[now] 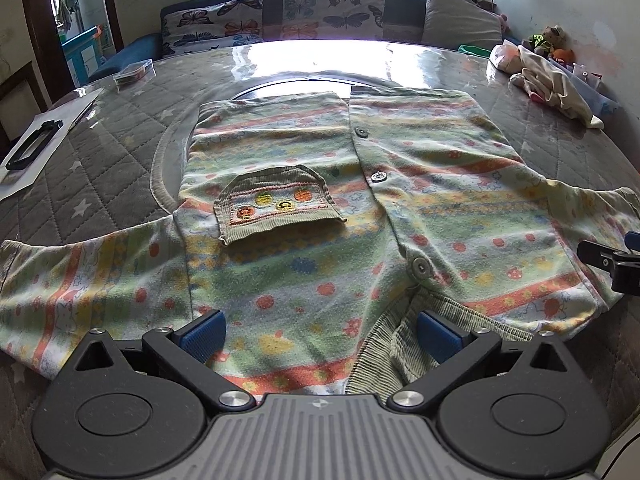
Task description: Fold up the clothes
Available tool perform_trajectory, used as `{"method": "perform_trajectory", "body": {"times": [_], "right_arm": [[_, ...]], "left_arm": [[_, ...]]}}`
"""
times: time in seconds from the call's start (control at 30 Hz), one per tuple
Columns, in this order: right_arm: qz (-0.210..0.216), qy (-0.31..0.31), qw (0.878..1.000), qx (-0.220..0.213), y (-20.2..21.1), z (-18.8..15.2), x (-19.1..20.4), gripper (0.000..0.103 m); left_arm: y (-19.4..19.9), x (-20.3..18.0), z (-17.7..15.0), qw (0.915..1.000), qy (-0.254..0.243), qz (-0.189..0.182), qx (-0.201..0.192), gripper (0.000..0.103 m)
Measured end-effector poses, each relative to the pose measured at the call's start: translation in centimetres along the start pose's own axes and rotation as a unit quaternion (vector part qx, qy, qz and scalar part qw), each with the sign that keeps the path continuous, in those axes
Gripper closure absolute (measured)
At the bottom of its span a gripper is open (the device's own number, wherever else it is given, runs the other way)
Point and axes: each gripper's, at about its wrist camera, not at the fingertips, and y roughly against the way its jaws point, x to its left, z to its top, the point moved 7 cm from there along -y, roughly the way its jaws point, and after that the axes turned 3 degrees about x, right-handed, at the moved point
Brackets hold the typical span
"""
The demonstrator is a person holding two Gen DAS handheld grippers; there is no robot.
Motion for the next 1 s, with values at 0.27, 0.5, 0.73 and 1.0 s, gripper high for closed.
{"method": "perform_trajectory", "body": {"times": [0.27, 0.5, 0.73, 1.0], "right_arm": [[-0.008, -0.005, 1.0, 0.023, -0.22, 0.32, 0.11, 0.0], [-0.02, -0.014, 0.999, 0.047, -0.52, 0.63, 0.22, 0.0], [-0.027, -0.021, 0.998, 0.054, -0.64, 0.76, 0.21, 0.0], [-0.032, -0.028, 0.998, 0.048, -0.56, 0.69, 0.23, 0.0]], "left_arm": [[-0.11, 0.06, 0.09, 1.0, 0.0, -0.001, 0.005, 0.0], [-0.18, 0.01, 0.18, 0.9999, 0.002, 0.002, 0.01, 0.0], [-0.22, 0.03, 0.24, 0.9999, 0.003, 0.002, 0.014, 0.0], [-0.18, 0.07, 0.07, 0.9999, 0.004, 0.001, 0.012, 0.0]]}}
